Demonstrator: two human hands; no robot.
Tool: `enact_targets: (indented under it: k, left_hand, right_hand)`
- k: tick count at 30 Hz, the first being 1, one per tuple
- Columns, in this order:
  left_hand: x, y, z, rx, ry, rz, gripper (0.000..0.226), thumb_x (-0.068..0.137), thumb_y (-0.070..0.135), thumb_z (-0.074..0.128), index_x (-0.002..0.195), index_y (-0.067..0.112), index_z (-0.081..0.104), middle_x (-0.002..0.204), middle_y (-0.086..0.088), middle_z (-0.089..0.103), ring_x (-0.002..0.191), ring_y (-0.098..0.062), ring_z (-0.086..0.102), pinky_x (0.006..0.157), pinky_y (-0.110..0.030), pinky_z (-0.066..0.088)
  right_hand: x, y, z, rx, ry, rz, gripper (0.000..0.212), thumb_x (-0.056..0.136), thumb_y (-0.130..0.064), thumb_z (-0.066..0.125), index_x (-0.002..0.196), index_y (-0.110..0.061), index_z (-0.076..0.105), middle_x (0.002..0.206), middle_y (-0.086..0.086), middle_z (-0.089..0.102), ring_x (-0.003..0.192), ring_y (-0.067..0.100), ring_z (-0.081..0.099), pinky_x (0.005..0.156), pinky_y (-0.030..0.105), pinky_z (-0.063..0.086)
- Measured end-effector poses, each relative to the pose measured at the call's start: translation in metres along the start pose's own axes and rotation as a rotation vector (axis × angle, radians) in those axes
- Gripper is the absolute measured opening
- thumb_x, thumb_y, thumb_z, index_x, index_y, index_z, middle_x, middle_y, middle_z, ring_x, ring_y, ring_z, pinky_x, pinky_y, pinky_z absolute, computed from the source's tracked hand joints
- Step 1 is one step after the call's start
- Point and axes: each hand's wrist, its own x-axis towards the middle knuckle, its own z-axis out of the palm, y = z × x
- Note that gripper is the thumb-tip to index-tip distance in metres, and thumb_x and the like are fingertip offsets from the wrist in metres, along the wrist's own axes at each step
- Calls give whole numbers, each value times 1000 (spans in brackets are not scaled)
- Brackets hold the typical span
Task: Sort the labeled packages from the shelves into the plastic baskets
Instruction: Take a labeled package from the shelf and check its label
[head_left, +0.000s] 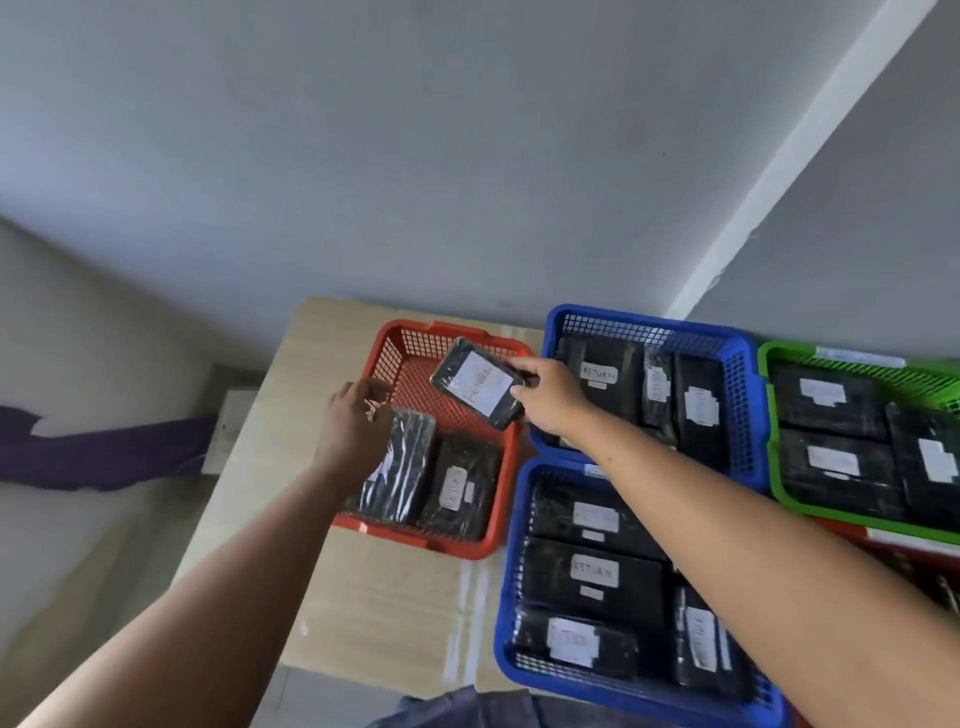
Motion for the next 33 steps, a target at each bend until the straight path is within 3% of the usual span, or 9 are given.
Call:
enact_targets:
  k: [4, 7, 13, 18, 21, 23, 26, 29, 33]
  left_hand:
    - [30, -30, -1, 77, -72, 15, 35, 97, 25, 66, 131, 25, 60, 125, 3, 59, 120, -22, 51, 108, -43, 46]
    - [42, -45, 3, 95, -75, -1, 45, 98, 35, 66, 138, 22, 52, 137, -1, 53, 128, -24, 45, 116, -49, 42]
    - [67, -68, 8, -9, -195, -104, 61, 103, 58, 53, 153, 24, 39, 153, 0, 51, 140, -22, 50, 116, -55, 45]
    - [73, -67, 11, -143, -260, -89, 50, 110, 58, 38, 147, 26, 47, 136, 0, 66, 118, -18, 62, 101, -47, 55]
    - [68, -59, 15, -121, -257, -78, 41, 115, 44, 33, 142, 20, 51, 116, 6, 62, 103, -18, 59, 86, -35, 44]
    - [65, -60, 18, -146, -236, -87, 38, 115, 41, 32, 138, 19, 53, 112, 7, 63, 100, -18, 61, 84, -34, 43]
    - [67, -63, 21, -162, -231, -102, 37, 115, 42, 32, 135, 20, 54, 107, 7, 65, 89, -9, 60, 81, -36, 47]
    - [68, -65, 22, -172, -225, -103, 31, 115, 43, 33, 128, 25, 55, 101, 12, 66, 88, -2, 61, 77, -37, 49]
    - [68, -68, 24, -181, -225, -104, 26, 115, 44, 33, 122, 30, 53, 98, 18, 66, 88, -2, 64, 73, -35, 51]
  right_hand:
    - [23, -17, 22, -138, 19, 0, 47, 101, -2, 59, 143, -21, 65, 151, 0, 58, 133, 21, 57, 100, 31, 54]
    - [39, -27, 42, -179, 22, 24, 43, 101, 0, 58, 138, -18, 70, 145, 2, 63, 122, 19, 62, 80, 24, 52]
    - [64, -44, 81, -311, -21, 123, 37, 104, -8, 60, 141, -12, 65, 141, 11, 65, 120, 27, 67, 64, 26, 54]
    - [81, -40, 101, -381, -29, 177, 36, 103, -8, 62, 139, -12, 65, 138, 12, 67, 117, 27, 69, 68, 27, 58]
    - [88, -29, 108, -384, -19, 217, 38, 103, -5, 61, 140, -13, 64, 137, 11, 68, 112, 26, 70, 77, 35, 65]
    - [91, -21, 113, -338, 14, 253, 41, 104, -4, 58, 143, -14, 62, 140, 10, 66, 117, 27, 69, 74, 31, 64]
    - [83, -17, 119, -214, 199, 301, 45, 105, -2, 54, 147, -18, 58, 144, 6, 63, 127, 26, 64, 70, 16, 52]
    - [68, -16, 130, -137, 397, 327, 50, 100, -11, 65, 148, -19, 52, 140, 4, 62, 122, 24, 66, 85, 27, 57]
    - [47, -15, 142, -70, 372, 429, 41, 101, -25, 68, 138, -14, 56, 132, 5, 66, 106, 19, 68, 67, 17, 46]
